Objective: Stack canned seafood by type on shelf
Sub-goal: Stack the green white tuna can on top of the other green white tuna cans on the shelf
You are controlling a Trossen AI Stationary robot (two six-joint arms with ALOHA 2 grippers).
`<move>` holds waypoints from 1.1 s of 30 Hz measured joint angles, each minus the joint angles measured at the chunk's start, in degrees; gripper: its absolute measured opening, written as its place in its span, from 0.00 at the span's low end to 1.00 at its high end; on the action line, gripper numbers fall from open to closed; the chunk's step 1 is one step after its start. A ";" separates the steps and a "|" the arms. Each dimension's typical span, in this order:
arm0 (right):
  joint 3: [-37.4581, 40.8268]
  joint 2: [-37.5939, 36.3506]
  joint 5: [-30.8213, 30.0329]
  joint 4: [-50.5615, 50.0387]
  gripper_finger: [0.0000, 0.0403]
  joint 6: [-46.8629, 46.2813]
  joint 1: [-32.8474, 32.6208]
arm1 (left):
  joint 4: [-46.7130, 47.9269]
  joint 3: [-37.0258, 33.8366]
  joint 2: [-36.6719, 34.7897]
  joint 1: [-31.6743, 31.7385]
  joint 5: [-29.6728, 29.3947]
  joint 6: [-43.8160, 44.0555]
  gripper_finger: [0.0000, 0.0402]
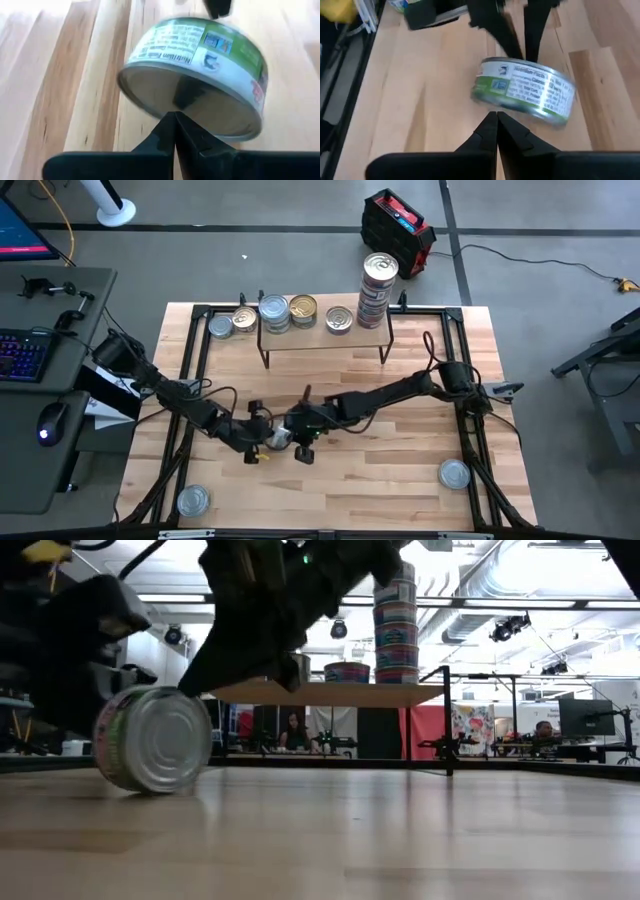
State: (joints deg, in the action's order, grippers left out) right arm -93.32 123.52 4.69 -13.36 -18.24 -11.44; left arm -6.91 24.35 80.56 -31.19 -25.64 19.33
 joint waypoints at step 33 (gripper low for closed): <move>-14.49 -0.07 8.48 -22.05 0.52 42.79 6.32 | 16.98 0.23 -13.82 -12.14 -11.48 49.21 0.00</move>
State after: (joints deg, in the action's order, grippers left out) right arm -107.81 123.46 13.17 -35.41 24.55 -5.13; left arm 10.07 24.58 66.74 -43.32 -37.12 68.55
